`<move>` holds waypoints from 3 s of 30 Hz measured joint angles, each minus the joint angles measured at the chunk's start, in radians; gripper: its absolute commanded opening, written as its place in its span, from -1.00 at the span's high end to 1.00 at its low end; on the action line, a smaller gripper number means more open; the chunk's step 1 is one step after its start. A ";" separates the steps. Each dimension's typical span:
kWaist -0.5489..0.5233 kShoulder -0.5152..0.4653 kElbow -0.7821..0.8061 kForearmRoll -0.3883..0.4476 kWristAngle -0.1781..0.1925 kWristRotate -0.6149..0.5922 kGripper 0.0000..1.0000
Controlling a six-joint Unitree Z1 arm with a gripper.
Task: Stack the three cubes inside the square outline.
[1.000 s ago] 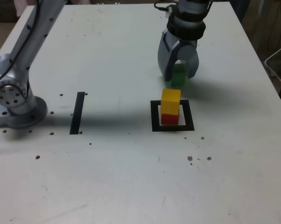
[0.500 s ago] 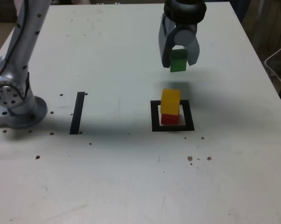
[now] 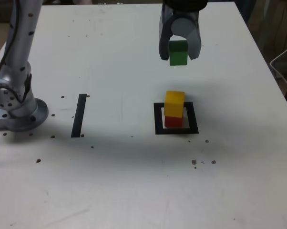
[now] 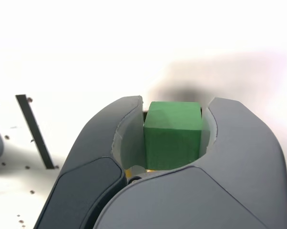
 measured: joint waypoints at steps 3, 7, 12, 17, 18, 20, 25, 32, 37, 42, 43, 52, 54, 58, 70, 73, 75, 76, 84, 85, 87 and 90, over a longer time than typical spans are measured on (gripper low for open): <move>-0.045 -0.007 -0.026 0.032 0.009 -0.016 0.64; -0.073 -0.007 -0.022 0.040 -0.025 -0.026 0.64; -0.084 -0.007 0.000 0.053 -0.057 -0.013 0.64; -0.119 -0.007 0.003 0.062 -0.068 -0.009 0.64; -0.123 -0.007 0.003 0.063 -0.071 -0.009 0.64; -0.129 -0.008 0.008 0.064 -0.076 -0.009 0.64; -0.156 -0.018 0.027 0.064 -0.081 -0.019 0.64; -0.191 -0.021 0.041 0.058 -0.091 -0.055 0.64; -0.204 -0.018 0.040 0.045 -0.105 -0.084 0.64; -0.205 0.012 0.029 0.042 -0.108 -0.092 0.64; -0.205 0.015 0.028 0.041 -0.108 -0.092 0.64; -0.205 0.025 0.028 0.035 -0.123 -0.095 0.49; -0.205 0.025 0.030 0.035 -0.123 -0.095 0.37; -0.202 0.025 0.036 0.035 -0.128 -0.094 0.08; -0.183 0.030 0.053 0.017 -0.143 -0.075 -0.17; -0.174 0.032 0.053 0.014 -0.143 -0.068 -0.20; -0.171 0.034 0.053 0.014 -0.143 -0.064 -0.31; -0.170 0.035 0.053 0.013 -0.143 -0.064 -0.42; -0.169 0.033 0.052 0.011 -0.115 -0.062 -0.99; -0.169 0.031 0.051 0.011 -0.110 -0.061 -0.99; -0.169 0.027 0.051 0.011 -0.102 -0.060 -0.99; -0.169 0.018 0.051 0.012 -0.093 -0.060 -0.99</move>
